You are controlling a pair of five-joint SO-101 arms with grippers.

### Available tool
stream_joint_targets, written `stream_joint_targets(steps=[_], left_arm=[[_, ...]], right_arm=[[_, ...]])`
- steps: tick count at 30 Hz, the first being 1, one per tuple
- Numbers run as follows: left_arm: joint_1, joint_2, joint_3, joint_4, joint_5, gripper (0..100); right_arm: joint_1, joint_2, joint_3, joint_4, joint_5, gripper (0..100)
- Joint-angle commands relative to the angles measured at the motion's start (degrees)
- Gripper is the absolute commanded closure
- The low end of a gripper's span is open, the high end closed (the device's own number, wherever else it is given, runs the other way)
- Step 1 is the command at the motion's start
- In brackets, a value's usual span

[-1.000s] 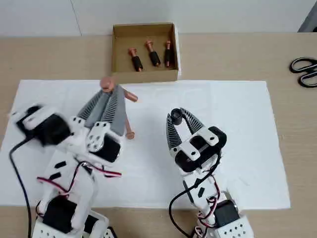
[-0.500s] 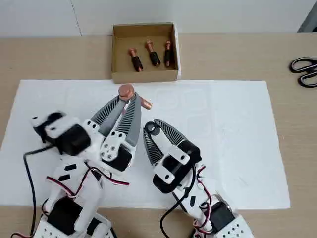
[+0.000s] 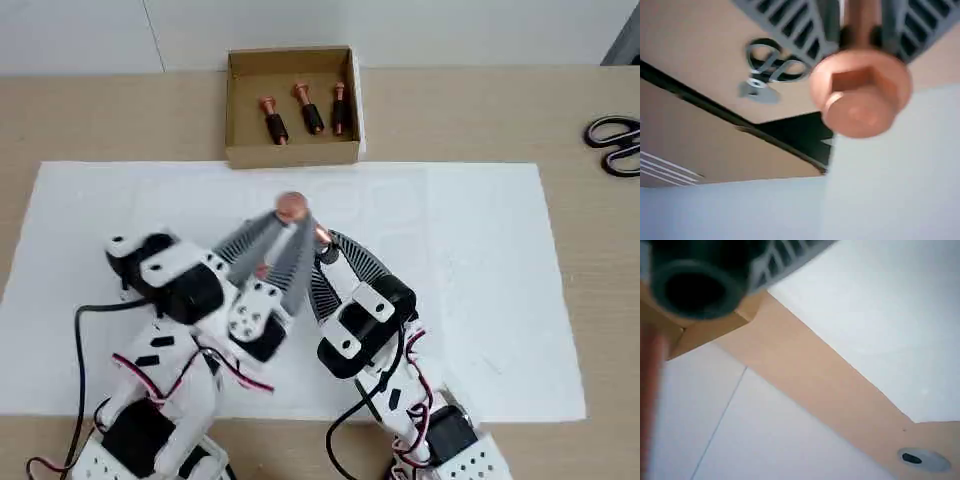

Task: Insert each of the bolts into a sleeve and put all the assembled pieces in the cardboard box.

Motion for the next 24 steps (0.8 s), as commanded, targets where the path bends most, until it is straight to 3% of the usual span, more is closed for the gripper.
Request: stream_joint_targets(steps=[1, 9, 24], left_arm=[[1.1, -0.7, 0.4, -0.2, -0.6, 99], [-1.8, -1.0, 5.1, -11.9, -6.2, 99], [-1.8, -1.0, 2.4, -10.5, -6.4, 99]], right_arm=[[0.4, -1.3, 0.3, -0.9, 0.3, 99.5], [0.4, -1.3, 0.3, -0.9, 0.3, 99.5], [0.4, -1.3, 0.3, -0.8, 0.3, 99.5]])
